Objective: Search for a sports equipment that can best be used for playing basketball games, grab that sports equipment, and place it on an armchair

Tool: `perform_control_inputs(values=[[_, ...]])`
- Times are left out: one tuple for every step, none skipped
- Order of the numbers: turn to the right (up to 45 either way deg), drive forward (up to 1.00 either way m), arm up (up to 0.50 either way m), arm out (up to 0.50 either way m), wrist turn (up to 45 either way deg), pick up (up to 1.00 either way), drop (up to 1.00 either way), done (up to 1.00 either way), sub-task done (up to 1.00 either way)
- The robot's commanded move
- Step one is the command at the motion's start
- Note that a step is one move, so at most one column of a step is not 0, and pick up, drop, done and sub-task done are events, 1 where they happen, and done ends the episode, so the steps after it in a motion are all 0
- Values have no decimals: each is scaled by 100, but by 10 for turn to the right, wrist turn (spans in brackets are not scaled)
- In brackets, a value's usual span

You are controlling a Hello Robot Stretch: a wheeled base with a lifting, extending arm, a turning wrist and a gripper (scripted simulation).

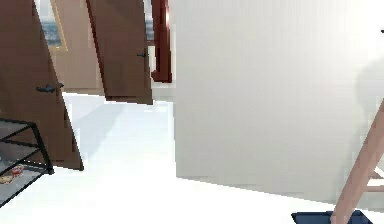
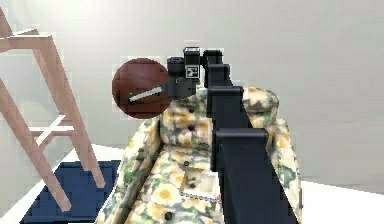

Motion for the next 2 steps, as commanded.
perform_control_inputs(values=[[0,0,0,0,360,0,0,0,0],[0,0,-38,0,0,0,0,0,0]])
